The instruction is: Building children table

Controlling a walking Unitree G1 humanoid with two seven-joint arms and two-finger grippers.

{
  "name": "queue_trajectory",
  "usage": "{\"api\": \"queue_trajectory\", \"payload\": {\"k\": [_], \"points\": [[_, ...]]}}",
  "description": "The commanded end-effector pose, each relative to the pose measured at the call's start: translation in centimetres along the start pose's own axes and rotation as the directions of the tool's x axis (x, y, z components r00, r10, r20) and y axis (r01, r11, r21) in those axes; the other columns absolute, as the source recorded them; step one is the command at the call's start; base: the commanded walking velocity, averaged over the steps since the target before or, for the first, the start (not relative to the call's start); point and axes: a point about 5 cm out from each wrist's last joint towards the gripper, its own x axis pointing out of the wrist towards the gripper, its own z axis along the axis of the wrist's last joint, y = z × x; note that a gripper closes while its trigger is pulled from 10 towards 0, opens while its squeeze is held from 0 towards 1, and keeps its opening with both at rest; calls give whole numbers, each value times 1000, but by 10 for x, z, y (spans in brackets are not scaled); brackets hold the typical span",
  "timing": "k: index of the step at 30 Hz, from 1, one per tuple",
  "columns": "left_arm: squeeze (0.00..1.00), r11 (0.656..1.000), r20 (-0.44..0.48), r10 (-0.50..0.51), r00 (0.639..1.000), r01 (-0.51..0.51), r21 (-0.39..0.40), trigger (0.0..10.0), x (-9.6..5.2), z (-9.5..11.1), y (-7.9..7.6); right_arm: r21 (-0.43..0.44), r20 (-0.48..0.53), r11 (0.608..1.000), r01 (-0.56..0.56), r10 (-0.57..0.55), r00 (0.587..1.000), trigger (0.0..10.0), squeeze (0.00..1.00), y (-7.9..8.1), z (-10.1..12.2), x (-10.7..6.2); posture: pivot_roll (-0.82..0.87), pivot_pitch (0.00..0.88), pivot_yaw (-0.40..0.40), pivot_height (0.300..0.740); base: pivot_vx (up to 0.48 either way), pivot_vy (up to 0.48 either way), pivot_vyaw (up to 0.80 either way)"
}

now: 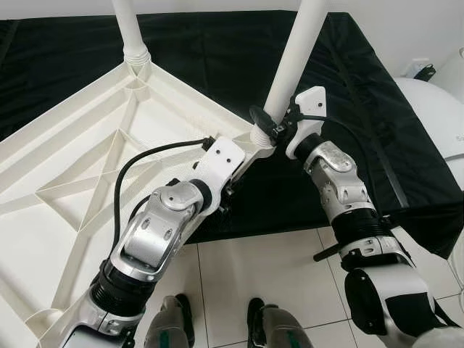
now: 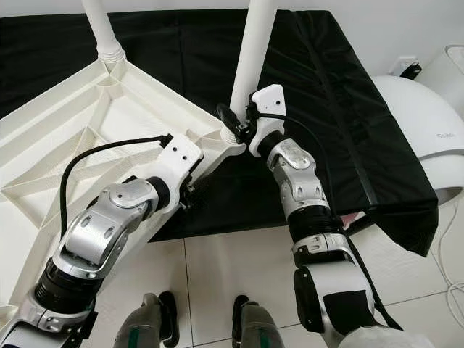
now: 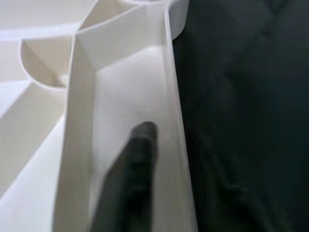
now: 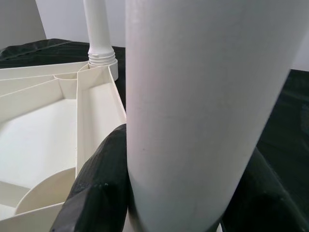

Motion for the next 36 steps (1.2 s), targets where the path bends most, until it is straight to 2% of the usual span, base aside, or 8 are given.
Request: {"api": "queue_trajectory", "payload": {"k": [1,8,10,20,21,25,26,36], "points": [[0,999,-31,-45,999,44,-15,0,2,-7,-5,52,51,999,-6,3,999,10000,0,3,4,-1,-78,224,-27,740,0,0,0],[0,999,-46,-46,998,46,-3,0,1,-8,-5,49,51,999,-4,2,999,10000,0,3,4,-1,-77,225,-26,740,0,0,0],[0,999,-59,-32,998,32,-7,10000,2,-9,-3,49,49,999,-2,0,999,10000,0,4,2,-1,-77,226,-27,740,0,0,0],[0,999,-54,-30,998,29,-20,10000,2,-8,-3,51,46,999,8,-10,999,10000,0,6,0,-3,-81,228,-27,740,0,0,0],[0,999,-45,-29,999,28,-22,0,1,-7,-3,51,45,999,9,-11,999,10000,0,7,0,-3,-80,228,-26,740,0,0,0],[0,999,-43,-27,999,26,-25,0,1,-7,-3,51,45,999,10,-12,999,10000,0,7,0,-3,-80,228,-26,740,0,0,0],[0,1000,-55,-18,998,17,-23,10000,2,-8,-2,52,43,999,15,-17,999,10000,0,8,-1,-4,-80,224,-26,740,0,0,0],[0,999,-64,-12,998,10,-30,10000,3,-8,-2,46,46,996,70,-72,996,10000,0,11,-2,-3,-81,221,-27,740,0,0,0]]}}
